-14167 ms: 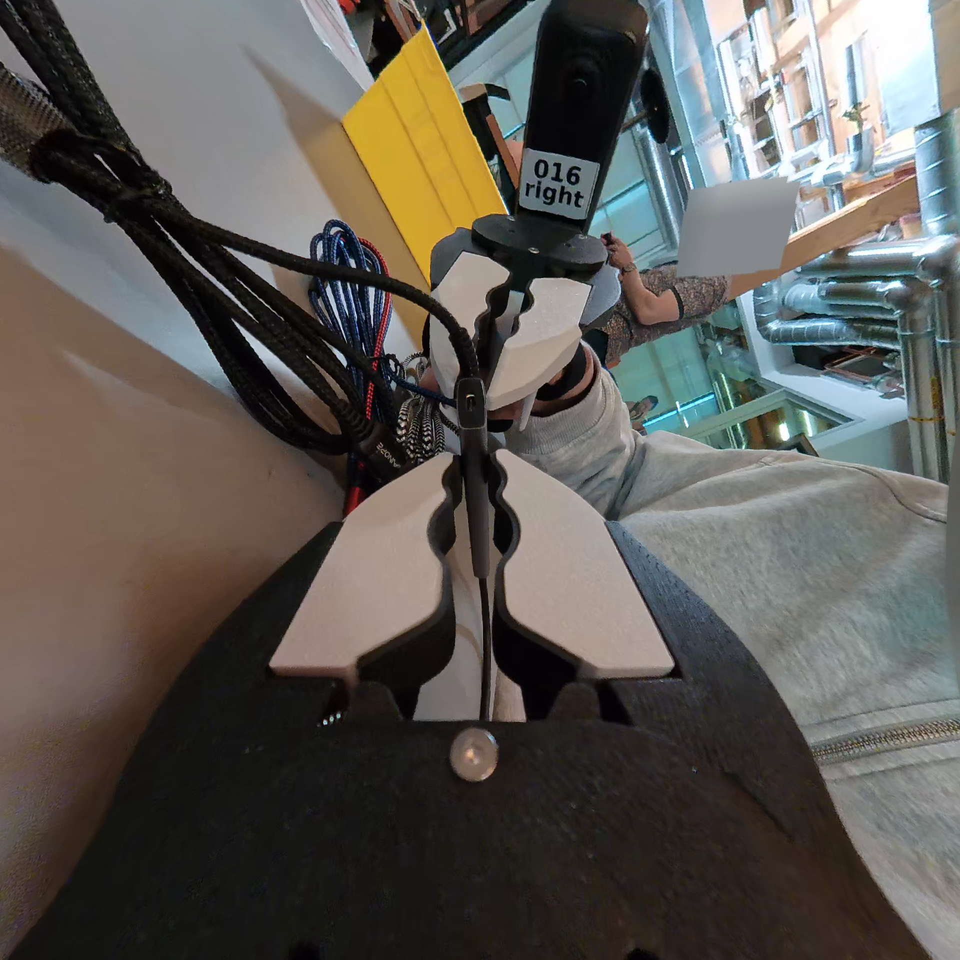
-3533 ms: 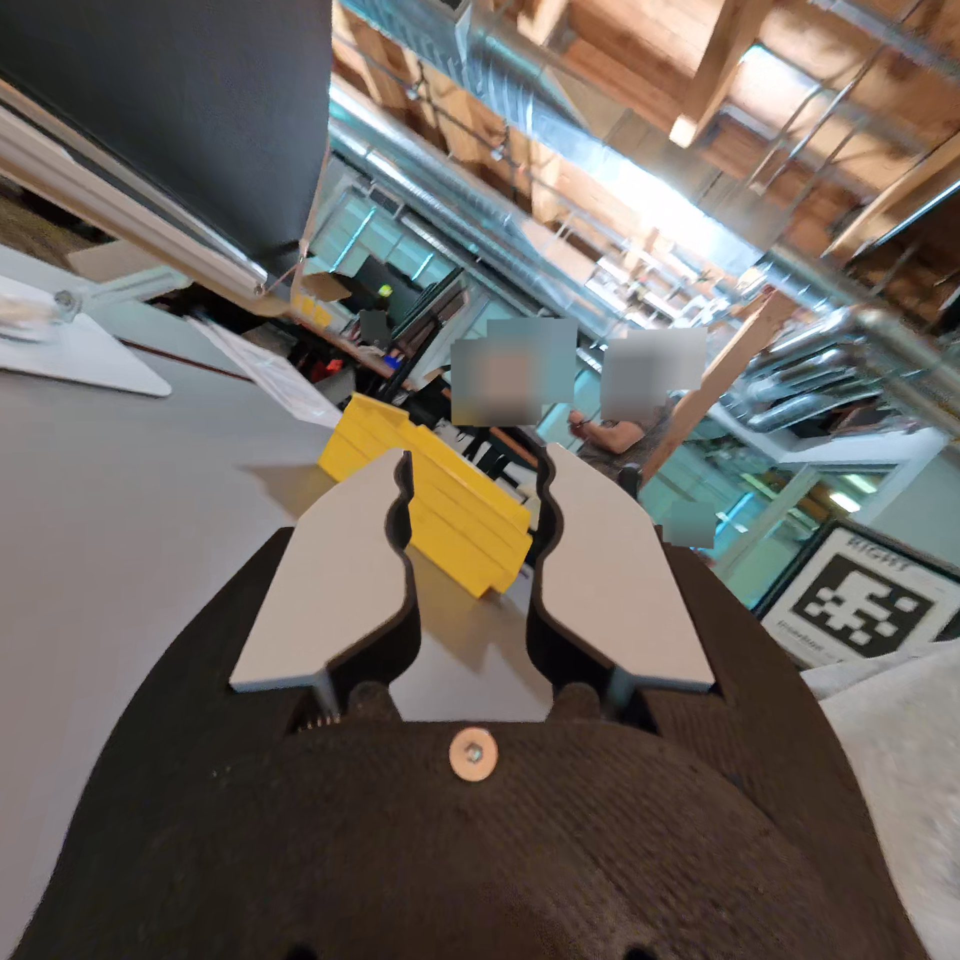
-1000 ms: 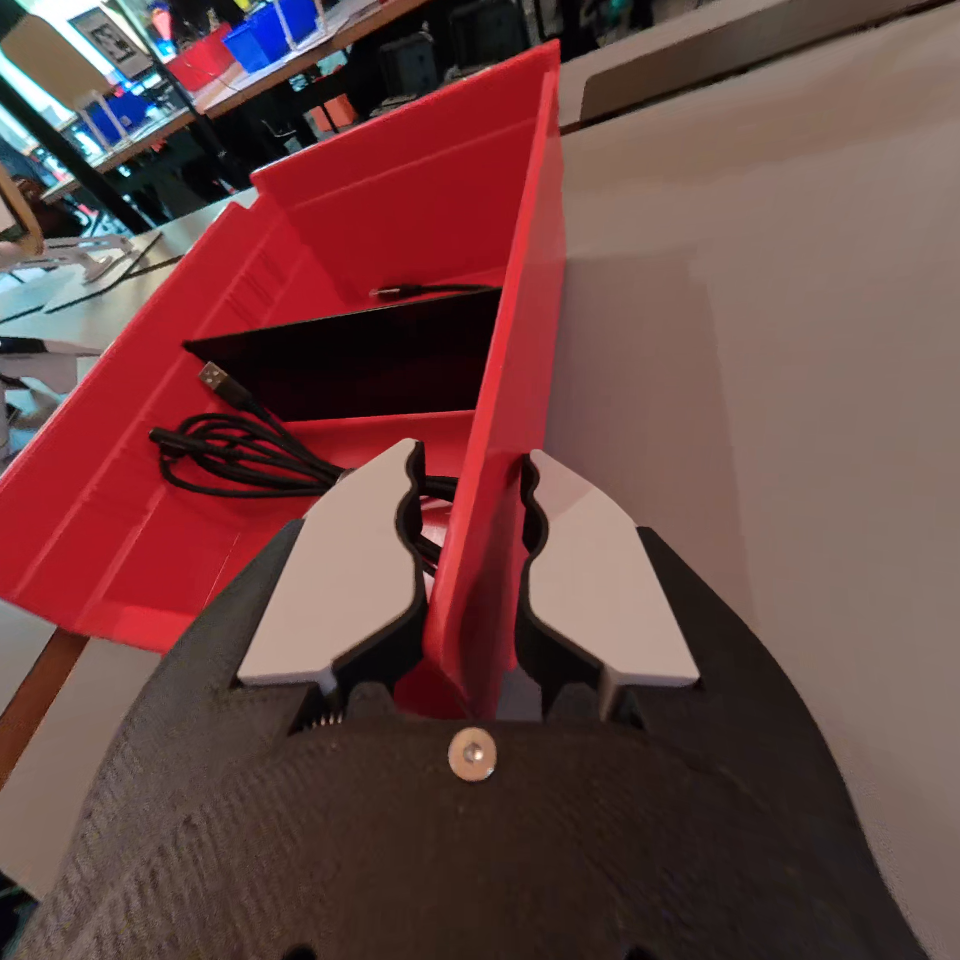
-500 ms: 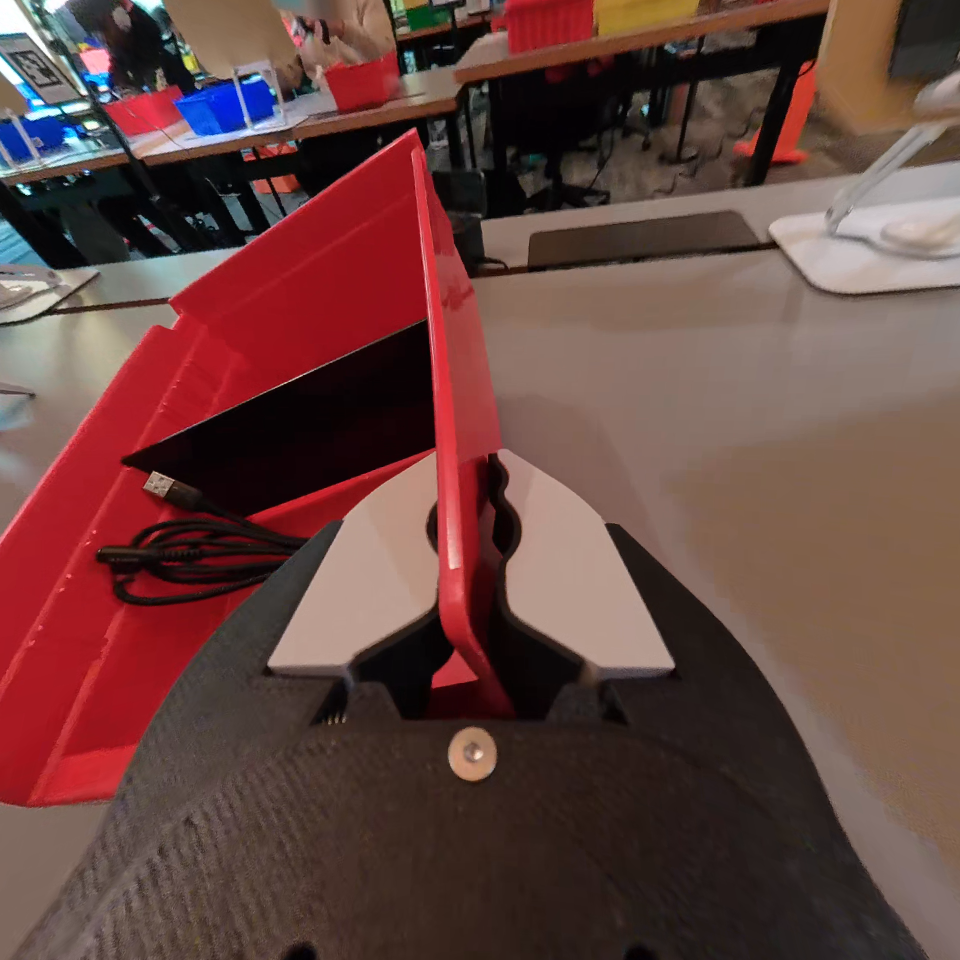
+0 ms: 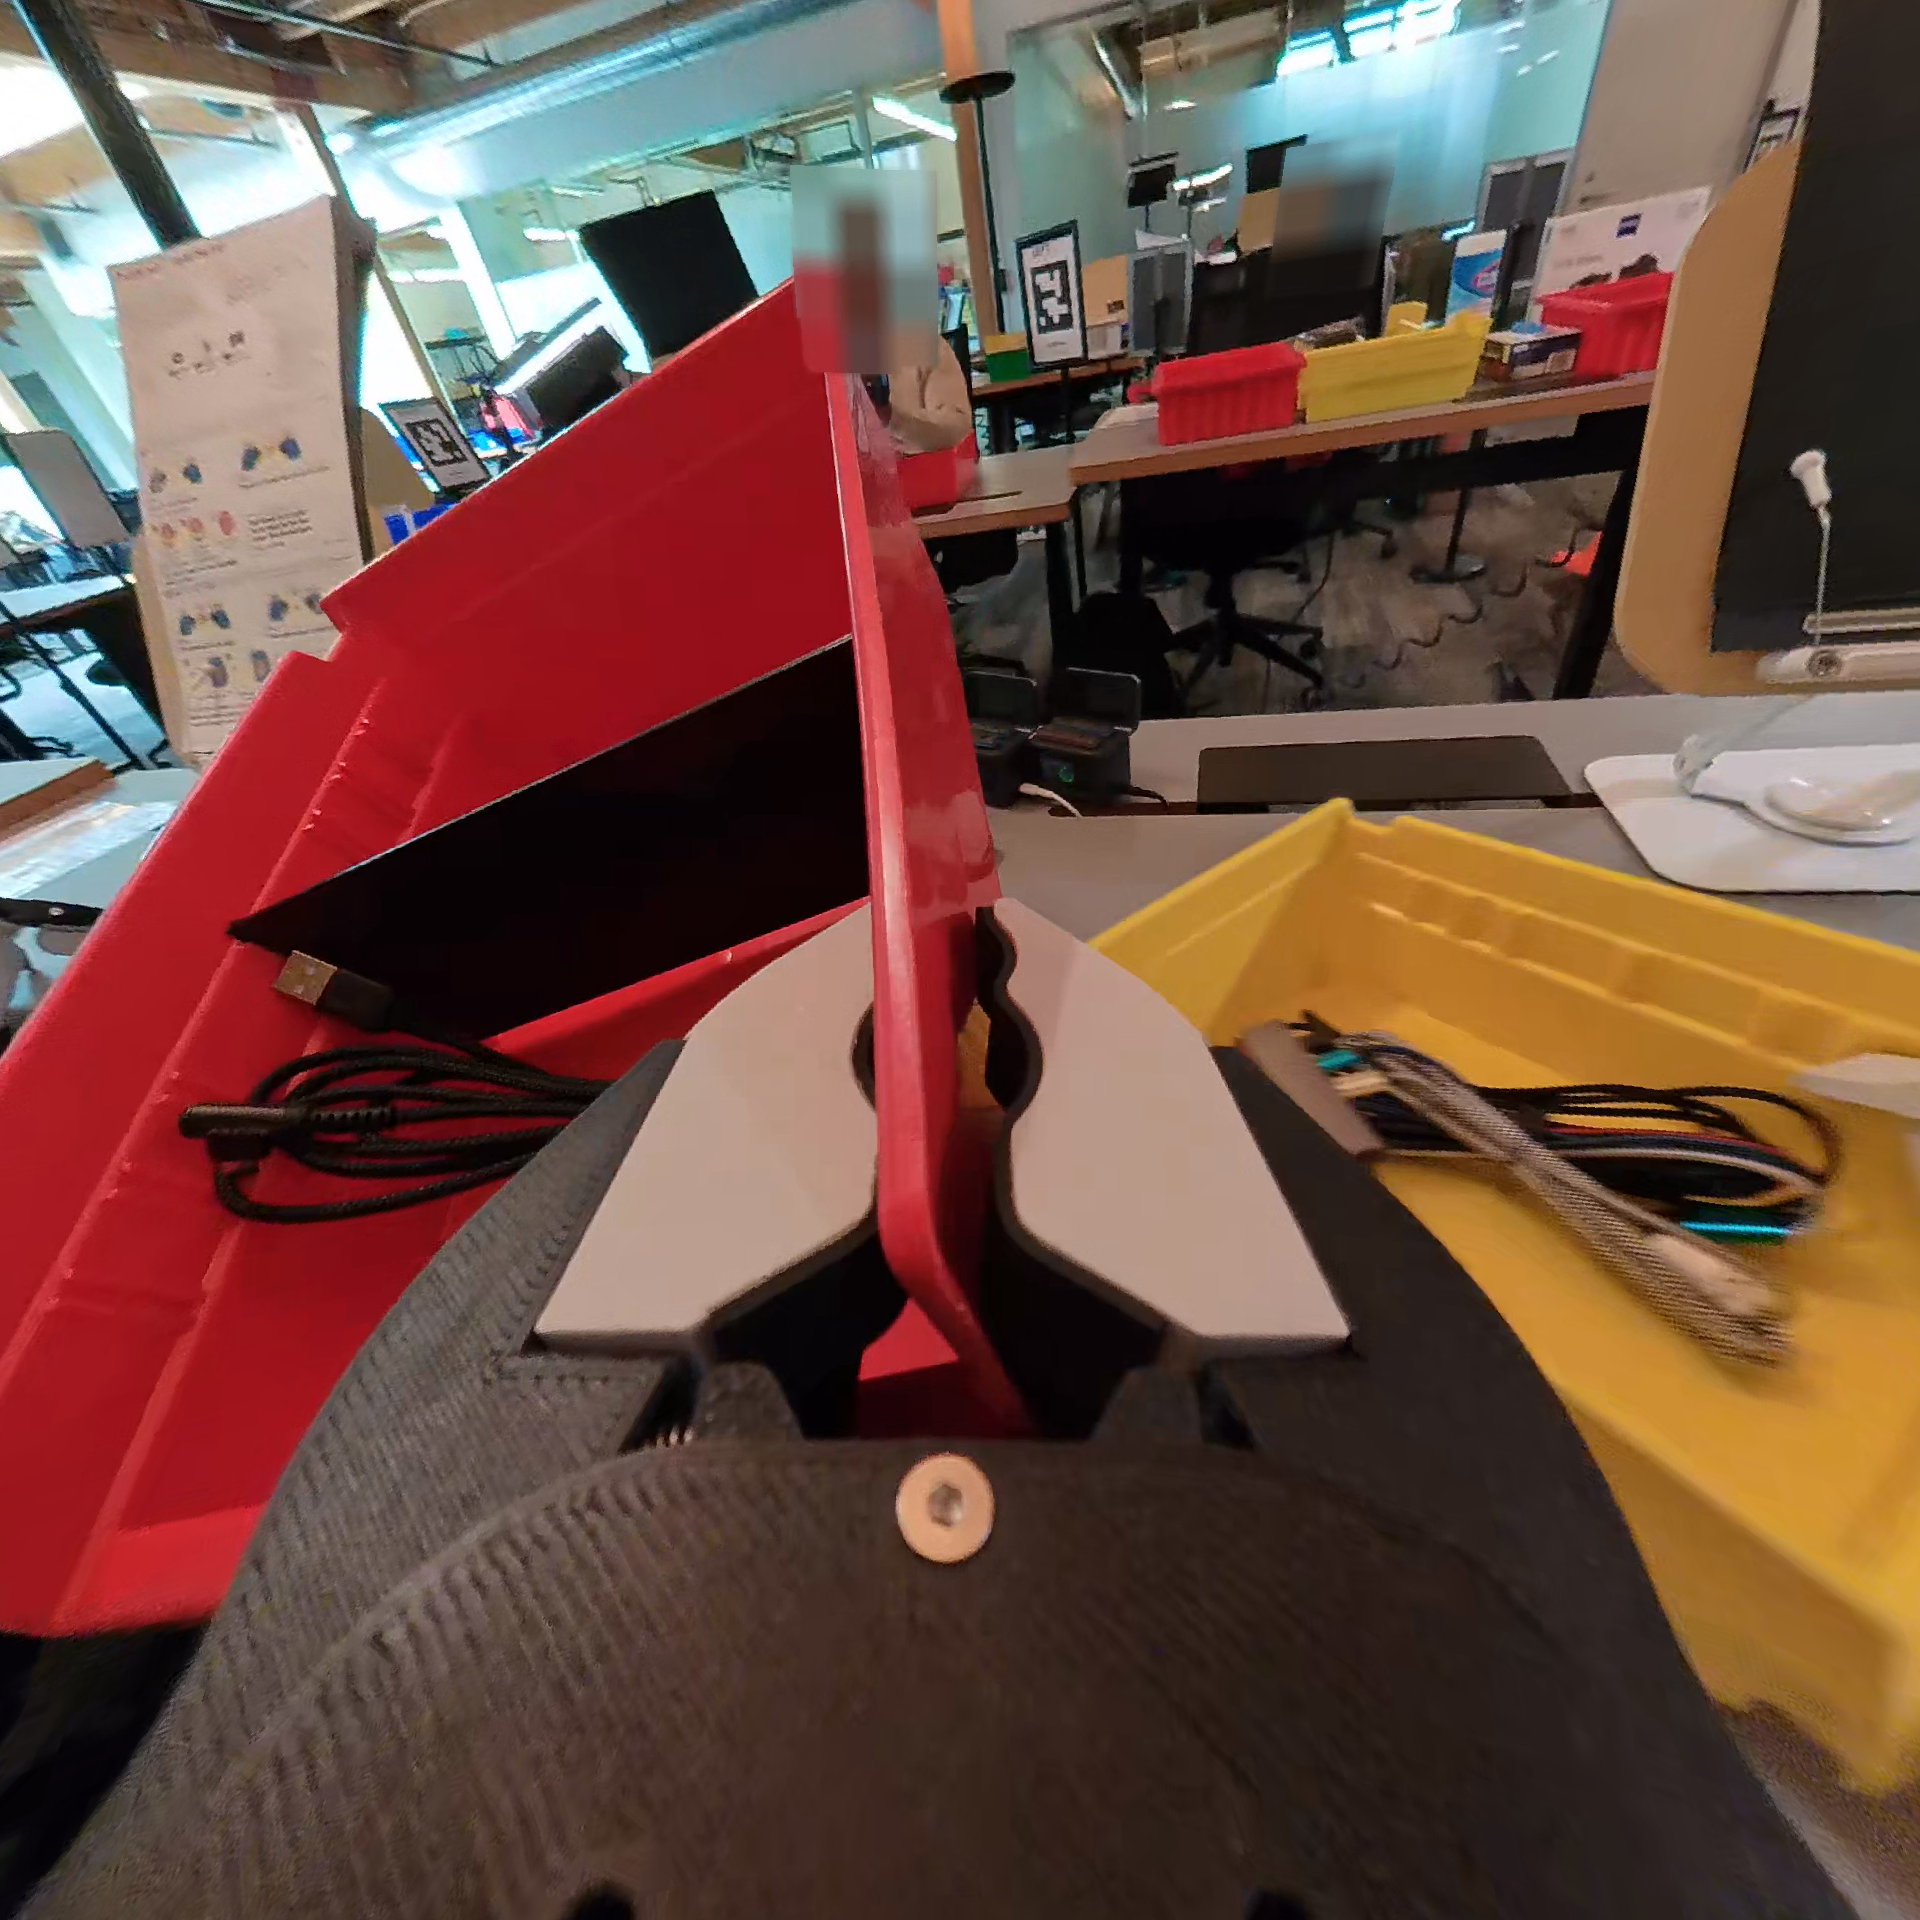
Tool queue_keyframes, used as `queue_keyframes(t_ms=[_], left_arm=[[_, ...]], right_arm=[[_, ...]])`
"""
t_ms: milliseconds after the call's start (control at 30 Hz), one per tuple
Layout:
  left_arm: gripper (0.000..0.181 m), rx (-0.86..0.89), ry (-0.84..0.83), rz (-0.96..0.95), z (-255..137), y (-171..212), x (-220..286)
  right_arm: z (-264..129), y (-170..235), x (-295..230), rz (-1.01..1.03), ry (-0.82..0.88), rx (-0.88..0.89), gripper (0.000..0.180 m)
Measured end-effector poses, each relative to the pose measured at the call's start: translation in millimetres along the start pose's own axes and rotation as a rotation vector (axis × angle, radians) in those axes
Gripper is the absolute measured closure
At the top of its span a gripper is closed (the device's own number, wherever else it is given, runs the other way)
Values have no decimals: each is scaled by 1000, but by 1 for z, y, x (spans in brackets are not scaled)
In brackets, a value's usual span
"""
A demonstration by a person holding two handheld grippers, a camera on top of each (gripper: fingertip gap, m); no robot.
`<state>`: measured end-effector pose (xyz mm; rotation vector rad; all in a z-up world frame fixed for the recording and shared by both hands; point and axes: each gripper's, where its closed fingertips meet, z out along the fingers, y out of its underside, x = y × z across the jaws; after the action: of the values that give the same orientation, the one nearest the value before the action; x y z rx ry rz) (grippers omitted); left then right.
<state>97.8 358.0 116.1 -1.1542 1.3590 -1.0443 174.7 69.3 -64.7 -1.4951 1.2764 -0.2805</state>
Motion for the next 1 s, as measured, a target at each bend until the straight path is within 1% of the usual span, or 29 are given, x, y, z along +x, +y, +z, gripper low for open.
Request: queue_keyframes(t_ms=[33,167,267,333,367,433,467,533,567,633,700,767,833,900,1000], left_arm=[[170,-5,-5,4,0,1,-2],[170,-12,-4,-20,3,7,-9],[170,-24,7,-48,6,13,-14],[171,-32,11,-64,8,18,-17],[170,-36,11,-69,9,20,-19],[171,-44,13,-72,9,22,-20],[171,-49,15,-69,8,22,-20],[170,-47,22,-67,5,19,-19],[171,-41,27,-68,4,17,-18],[170,-22,45,-66,1,10,-13],[171,-5,81,-56,-1,2,-3],[171,10,144,-51,-4,-9,15],[171,30,233,-56,-8,-22,41],[171,55,336,-52,-13,-36,79],[171,77,499,-1,-22,-50,154]], right_arm=[[20,2,-13,-20,27,0,169],[83,11,-63,63,78,79,169],[115,22,-99,75,142,110,164],[130,32,-124,112,151,97,157],[136,34,-139,124,123,97,148],[143,40,-178,61,-5,63,115],[143,44,-191,7,-47,27,107],[134,43,-204,-83,-90,-1,103],[124,38,-210,-101,-137,10,102],[96,24,-215,-109,-238,39,94],[58,8,-205,-123,-302,70,94],[11,-9,-178,-174,-323,120,93],[-40,-23,-137,-252,-289,167,96],[-91,-29,-84,-319,-194,196,98],[-168,-15,-2,-349,-23,202,107]])
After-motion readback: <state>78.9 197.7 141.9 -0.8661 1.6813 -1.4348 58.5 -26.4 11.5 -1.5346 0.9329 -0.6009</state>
